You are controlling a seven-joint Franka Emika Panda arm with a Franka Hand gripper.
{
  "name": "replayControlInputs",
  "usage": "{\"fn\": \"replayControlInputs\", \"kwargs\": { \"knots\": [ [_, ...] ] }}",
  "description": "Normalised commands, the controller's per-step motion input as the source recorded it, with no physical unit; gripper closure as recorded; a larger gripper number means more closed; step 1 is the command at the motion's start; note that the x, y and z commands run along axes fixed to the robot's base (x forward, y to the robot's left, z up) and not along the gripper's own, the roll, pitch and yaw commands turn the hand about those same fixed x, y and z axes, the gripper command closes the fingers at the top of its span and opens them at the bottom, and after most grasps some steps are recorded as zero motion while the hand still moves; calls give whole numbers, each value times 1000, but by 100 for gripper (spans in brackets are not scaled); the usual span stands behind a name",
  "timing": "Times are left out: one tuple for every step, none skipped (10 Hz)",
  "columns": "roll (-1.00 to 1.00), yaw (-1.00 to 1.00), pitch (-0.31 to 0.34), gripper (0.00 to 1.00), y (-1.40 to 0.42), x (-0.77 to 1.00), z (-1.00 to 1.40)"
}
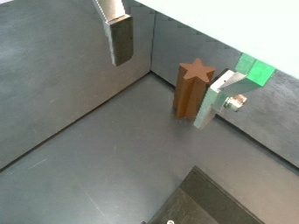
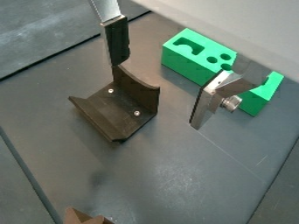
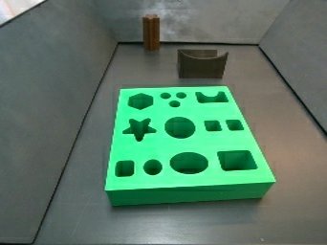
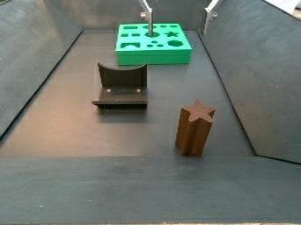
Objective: Pick up the star object. Move up. Move to above the board. Insert the star object.
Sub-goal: Pick up the star object.
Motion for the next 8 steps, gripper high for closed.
{"fn": "replayControlInputs", "kwargs": {
  "knots": [
    [11, 34, -30, 0, 497, -357, -169],
    [21, 186, -69, 0, 763, -351, -437],
    [9, 134, -119, 0, 766, -329, -546],
    [9, 106, -143, 0, 706, -280, -554],
    [0, 106, -153, 0, 669, -269, -551],
    [0, 120, -154, 0, 663, -203, -489],
    [-7, 117, -149, 0, 663, -129, -400],
    [-69, 100, -107, 0, 614, 0, -240]
  ]
}}
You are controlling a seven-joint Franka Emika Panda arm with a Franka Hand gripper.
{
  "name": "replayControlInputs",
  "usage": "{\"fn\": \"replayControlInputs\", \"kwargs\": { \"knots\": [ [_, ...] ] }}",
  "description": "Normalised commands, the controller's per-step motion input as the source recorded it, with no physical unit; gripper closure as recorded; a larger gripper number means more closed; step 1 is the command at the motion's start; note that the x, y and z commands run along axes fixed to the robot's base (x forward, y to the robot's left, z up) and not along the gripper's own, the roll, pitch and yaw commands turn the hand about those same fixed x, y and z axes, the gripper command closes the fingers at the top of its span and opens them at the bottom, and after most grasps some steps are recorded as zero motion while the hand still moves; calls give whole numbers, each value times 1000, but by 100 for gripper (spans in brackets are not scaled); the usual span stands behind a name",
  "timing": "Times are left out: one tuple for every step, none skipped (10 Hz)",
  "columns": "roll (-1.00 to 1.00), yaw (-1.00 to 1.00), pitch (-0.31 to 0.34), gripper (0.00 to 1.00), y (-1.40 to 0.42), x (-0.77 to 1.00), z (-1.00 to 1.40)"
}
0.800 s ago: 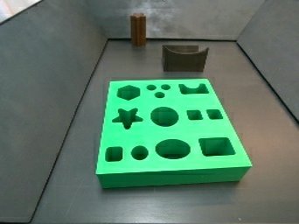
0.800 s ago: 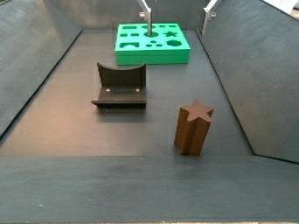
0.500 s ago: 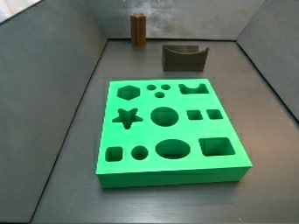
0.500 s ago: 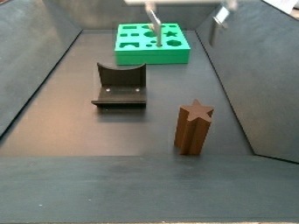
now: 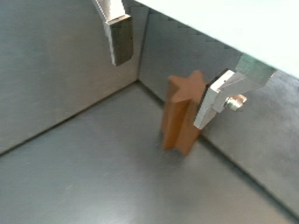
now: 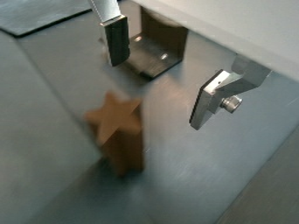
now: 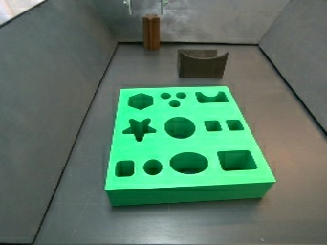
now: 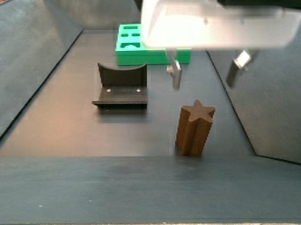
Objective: Pick up the star object. Move up. Move to above the board. Insert the star object.
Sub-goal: Pick up the star object.
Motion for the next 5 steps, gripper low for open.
{"fn": "replayControlInputs", "kwargs": {
  "knots": [
    [-89, 57, -87, 0, 500, 23, -203],
    [-113, 0, -86, 0, 340, 0, -117],
    [-89, 0, -27, 0, 94, 0, -86],
    [-14, 0, -70, 0, 43, 23, -463],
    [0, 0, -73, 0, 66, 129, -649]
  ]
}}
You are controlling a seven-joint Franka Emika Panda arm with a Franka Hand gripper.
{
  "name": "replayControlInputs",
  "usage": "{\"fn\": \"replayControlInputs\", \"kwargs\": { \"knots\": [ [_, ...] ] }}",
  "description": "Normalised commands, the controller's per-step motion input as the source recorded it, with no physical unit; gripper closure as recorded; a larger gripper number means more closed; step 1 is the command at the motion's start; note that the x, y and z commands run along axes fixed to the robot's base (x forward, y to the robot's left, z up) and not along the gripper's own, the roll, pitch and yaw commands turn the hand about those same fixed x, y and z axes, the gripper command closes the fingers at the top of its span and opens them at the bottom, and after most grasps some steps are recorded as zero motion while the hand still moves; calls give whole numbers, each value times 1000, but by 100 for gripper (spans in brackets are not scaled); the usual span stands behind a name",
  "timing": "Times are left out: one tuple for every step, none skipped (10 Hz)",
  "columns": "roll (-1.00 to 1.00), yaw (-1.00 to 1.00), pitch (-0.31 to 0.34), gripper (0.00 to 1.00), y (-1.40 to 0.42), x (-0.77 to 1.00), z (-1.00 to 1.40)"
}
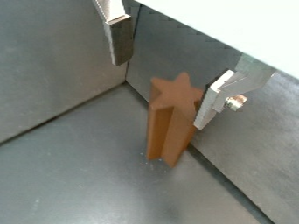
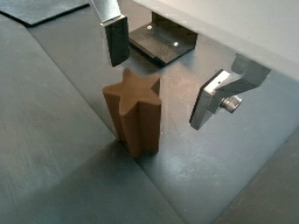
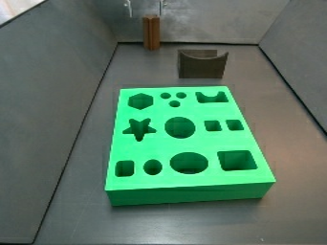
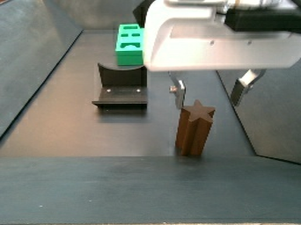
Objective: Pick up the star object. Move up. Move to above the board. Insert the star object.
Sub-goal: Pick up the star object.
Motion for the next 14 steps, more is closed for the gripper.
{"fn": "replayControlInputs", "kwargs": {
  "knots": [
    [-13, 11, -51, 0, 206, 220, -626],
    [-31, 106, -51, 0, 349, 243, -586],
    [-30, 86, 0, 0, 243, 143, -440],
    [-7, 0, 0, 0, 0, 0, 0],
    [0, 0, 0, 0, 0, 0, 0],
    [0, 0, 0, 100, 0, 0, 0],
    [0, 0, 0, 100, 0, 0, 0],
    [0, 0, 0, 100, 0, 0, 0],
    [0, 0, 0, 100, 0, 0, 0],
    [0, 0, 0, 100, 0, 0, 0],
    [0, 0, 0, 100, 0, 0, 0],
    [0, 0, 0, 100, 0, 0, 0],
    [0, 0, 0, 100, 0, 0, 0],
    [0, 0, 0, 100, 0, 0, 0]
  ]
}}
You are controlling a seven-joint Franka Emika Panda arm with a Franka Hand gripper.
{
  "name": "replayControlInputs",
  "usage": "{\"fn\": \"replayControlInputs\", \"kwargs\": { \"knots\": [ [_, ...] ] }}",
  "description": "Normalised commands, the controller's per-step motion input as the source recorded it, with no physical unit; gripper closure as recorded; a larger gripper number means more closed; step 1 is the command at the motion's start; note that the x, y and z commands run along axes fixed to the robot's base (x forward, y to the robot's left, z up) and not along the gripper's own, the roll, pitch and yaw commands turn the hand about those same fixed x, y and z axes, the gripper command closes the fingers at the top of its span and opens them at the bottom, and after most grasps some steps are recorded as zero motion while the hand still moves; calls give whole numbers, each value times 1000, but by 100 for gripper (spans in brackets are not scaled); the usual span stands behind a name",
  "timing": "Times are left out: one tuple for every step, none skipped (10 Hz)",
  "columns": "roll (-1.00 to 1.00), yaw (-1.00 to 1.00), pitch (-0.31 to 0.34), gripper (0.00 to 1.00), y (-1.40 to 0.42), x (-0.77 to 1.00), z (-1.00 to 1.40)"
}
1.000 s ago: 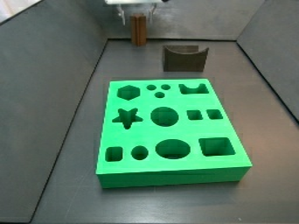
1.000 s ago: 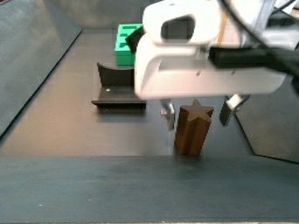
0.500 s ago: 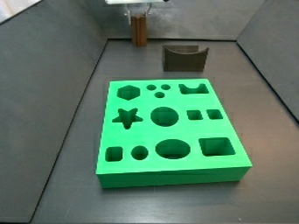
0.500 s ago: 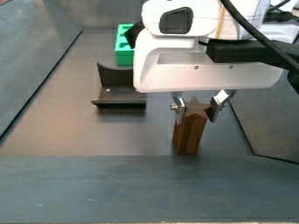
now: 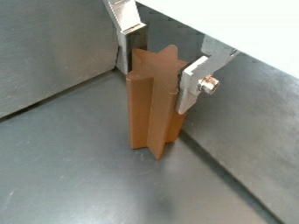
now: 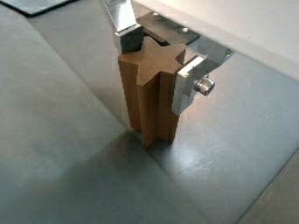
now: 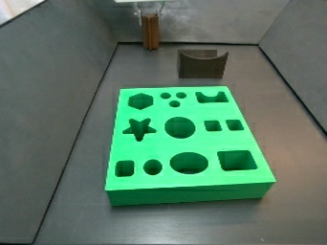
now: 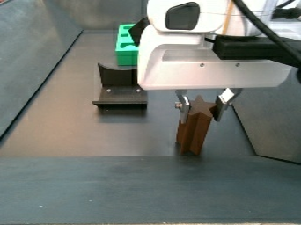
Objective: Pick up the star object. Move up. Move to above the board. Insert the star object.
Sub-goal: Pick up the star object, then move up.
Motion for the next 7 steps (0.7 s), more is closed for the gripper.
{"fn": "replayControlInputs", "kwargs": {
  "knots": [
    [0, 0, 0, 100, 0, 0, 0],
    [0, 0, 0, 100, 0, 0, 0],
    [0, 0, 0, 100, 0, 0, 833],
    [-5, -39, -10, 100, -53, 19, 848],
    [-2, -39, 5, 100, -52, -10, 752],
    [20, -34, 11, 100, -26, -18, 563],
    [31, -30, 24, 100, -14, -20, 400]
  ]
}}
